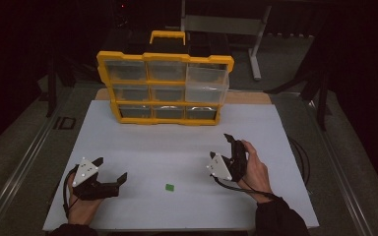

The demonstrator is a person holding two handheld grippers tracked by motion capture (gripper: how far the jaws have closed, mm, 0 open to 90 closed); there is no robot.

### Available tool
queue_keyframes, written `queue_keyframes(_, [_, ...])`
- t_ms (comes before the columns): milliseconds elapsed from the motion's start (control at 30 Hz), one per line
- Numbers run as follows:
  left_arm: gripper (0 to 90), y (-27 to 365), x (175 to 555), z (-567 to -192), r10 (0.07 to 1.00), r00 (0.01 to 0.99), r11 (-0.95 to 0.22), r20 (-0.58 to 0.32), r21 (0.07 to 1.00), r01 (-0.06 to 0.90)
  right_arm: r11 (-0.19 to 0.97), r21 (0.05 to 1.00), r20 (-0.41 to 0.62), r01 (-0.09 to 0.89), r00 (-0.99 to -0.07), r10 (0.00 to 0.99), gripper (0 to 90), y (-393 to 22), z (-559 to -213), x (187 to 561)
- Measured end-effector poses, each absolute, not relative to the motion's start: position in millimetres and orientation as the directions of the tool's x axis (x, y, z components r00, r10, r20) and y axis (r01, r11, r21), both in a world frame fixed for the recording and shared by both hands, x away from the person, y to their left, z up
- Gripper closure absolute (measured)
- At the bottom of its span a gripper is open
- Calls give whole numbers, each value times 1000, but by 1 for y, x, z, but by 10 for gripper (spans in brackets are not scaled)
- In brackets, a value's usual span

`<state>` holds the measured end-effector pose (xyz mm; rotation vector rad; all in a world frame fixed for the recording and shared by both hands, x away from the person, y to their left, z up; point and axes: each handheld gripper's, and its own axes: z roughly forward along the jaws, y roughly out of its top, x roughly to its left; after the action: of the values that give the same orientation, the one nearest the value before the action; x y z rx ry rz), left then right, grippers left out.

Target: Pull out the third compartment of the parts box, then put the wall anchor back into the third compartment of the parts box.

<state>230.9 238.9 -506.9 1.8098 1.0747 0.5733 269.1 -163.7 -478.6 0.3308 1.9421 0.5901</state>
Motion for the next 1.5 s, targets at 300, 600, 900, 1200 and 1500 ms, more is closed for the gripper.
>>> queue_keyframes(300, [1, 239, 230, -506, 858, 511, -193, -56, 886, 422, 683, 729, -562, 36, -539, 628, 182, -187, -485, 262])
queue_keyframes(600, [1, 238, 230, -505, 856, 514, -202, -48, 885, 418, 490, 864, -345, 114, -575, 742, 172, -214, -481, 258])
queue_keyframes(900, [1, 237, 230, -505, 857, 513, -205, -44, 885, 418, 329, 930, -185, 164, -563, 806, 177, -246, -481, 255])
queue_keyframes(1200, [1, 237, 230, -504, 855, 517, -208, -41, 886, 415, 263, 939, -84, 221, -596, 799, 179, -265, -497, 250])
queue_keyframes(1500, [2, 234, 232, -504, 846, 530, -215, -50, 879, 426, 270, 934, -84, 234, -592, 802, 181, -266, -509, 242])
